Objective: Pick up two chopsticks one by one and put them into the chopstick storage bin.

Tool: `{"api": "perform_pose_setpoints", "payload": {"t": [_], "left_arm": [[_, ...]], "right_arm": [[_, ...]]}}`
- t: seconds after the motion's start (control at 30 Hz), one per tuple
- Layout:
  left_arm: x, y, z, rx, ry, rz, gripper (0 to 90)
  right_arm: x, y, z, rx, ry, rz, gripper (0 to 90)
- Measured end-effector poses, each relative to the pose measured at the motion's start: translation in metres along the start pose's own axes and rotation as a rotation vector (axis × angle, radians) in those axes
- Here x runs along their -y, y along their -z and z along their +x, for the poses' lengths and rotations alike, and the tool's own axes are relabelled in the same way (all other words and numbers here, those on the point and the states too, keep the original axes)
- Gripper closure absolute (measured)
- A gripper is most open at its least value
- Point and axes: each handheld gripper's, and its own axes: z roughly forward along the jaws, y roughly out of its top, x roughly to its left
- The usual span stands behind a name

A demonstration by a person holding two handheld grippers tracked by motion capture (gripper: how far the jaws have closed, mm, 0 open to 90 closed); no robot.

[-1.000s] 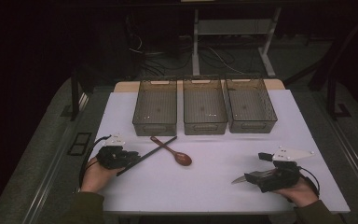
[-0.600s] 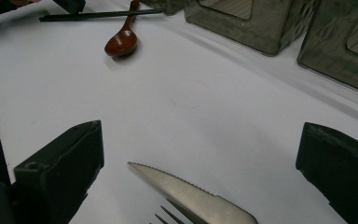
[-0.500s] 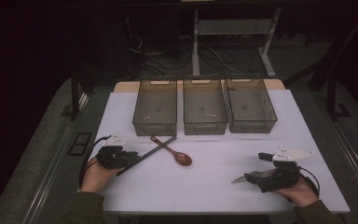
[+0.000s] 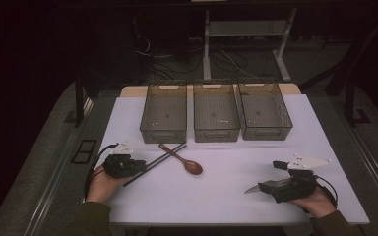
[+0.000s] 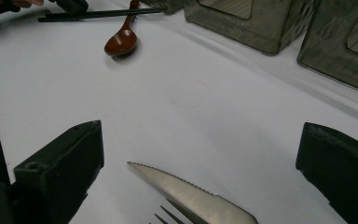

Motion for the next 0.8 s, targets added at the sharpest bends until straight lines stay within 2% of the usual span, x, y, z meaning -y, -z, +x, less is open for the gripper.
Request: {"api": "perform_pose_setpoints", "payload": {"t": [0.23,0.57,0.6,0.67,0.8], "left_arm": [[0.0003,0.0001,-0.0001,-0.017,-0.028,0.005,82.7],[0.0005,0.0007,0.0009,0.008,-0.022,0.0,84.4],[0.0002,0.0004,0.0009,0.014,-0.032,0.002,84.6],[-0.0006,0.0,-0.0015,0.007,-0.024,0.003,84.8],[-0.0022,0.0015,-0.0021,-0.001,-0.037,0.0,84.9]], "right_arm": [[0.0,0.0001,0.0003,0.001,0.0,0.0,1.1],[-0.0001,0.0003,-0.0001,0.001,-0.002,-0.001,1.1],[-0.0001,0.0003,-0.0002,0.001,-0.001,-0.001,1.1],[0.0,0.0001,-0.0002,0.001,0.0,-0.001,1.1],[0.0,0.0001,-0.0003,0.001,-0.003,0.0,1.1]]}}
